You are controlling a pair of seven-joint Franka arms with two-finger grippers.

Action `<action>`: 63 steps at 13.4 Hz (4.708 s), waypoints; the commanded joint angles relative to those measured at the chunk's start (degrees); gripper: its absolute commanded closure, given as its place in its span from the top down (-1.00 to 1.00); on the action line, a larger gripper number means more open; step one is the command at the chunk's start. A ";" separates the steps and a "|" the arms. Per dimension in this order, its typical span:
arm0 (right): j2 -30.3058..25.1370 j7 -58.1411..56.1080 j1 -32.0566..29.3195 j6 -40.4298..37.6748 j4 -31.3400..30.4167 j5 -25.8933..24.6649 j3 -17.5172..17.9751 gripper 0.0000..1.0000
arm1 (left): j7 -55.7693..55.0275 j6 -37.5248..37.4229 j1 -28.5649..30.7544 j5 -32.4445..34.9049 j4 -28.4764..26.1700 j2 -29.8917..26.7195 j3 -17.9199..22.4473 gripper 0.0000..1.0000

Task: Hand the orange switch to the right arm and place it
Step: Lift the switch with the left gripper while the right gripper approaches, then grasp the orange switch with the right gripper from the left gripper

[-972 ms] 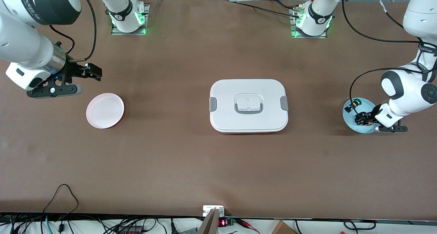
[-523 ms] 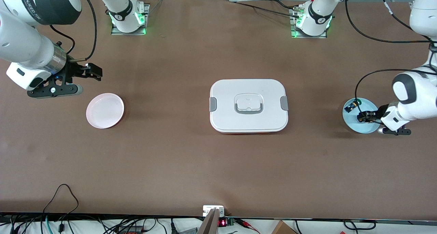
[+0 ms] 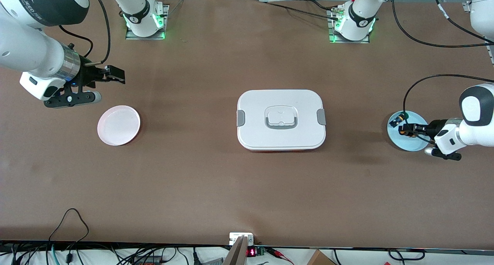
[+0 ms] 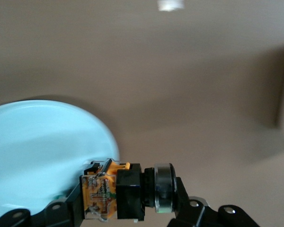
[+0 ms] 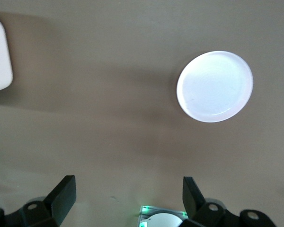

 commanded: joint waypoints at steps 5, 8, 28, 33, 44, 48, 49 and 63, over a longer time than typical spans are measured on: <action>0.26 0.91 3.66 -0.63 1.02 13.30 0.57 1.00 | 10.43 -15.21 0.01 -26.07 3.13 0.82 -5.53 0.01; 2.27 -0.14 2.71 0.17 0.85 25.13 0.40 1.00 | 16.22 -15.75 0.53 -33.90 2.96 1.00 -12.89 -0.11; 8.17 14.89 0.58 8.25 -13.29 81.94 -0.04 1.00 | 51.93 28.75 -14.67 -71.73 -3.28 -0.23 -38.11 -0.29; 8.35 15.06 4.45 13.17 -14.09 82.31 0.40 1.00 | 60.72 34.96 -17.49 -81.40 -3.46 0.56 -39.46 -0.29; 8.17 16.12 7.09 15.11 -15.86 85.12 0.48 1.00 | 60.19 34.96 -17.40 -81.48 -3.46 0.56 -39.46 -0.27; 8.08 17.34 8.32 17.31 -16.03 86.62 0.48 0.38 | 60.19 34.78 -17.40 -81.48 -3.46 0.56 -39.46 -0.27; 8.08 17.35 8.32 17.22 -16.12 86.62 0.48 0.14 | 60.19 34.87 -17.48 -81.48 -3.46 0.56 -39.46 -0.27; 6.76 16.29 8.32 16.87 -16.12 85.92 0.40 -0.34 | 60.98 34.87 -16.78 -80.61 -3.37 0.03 -39.37 1.00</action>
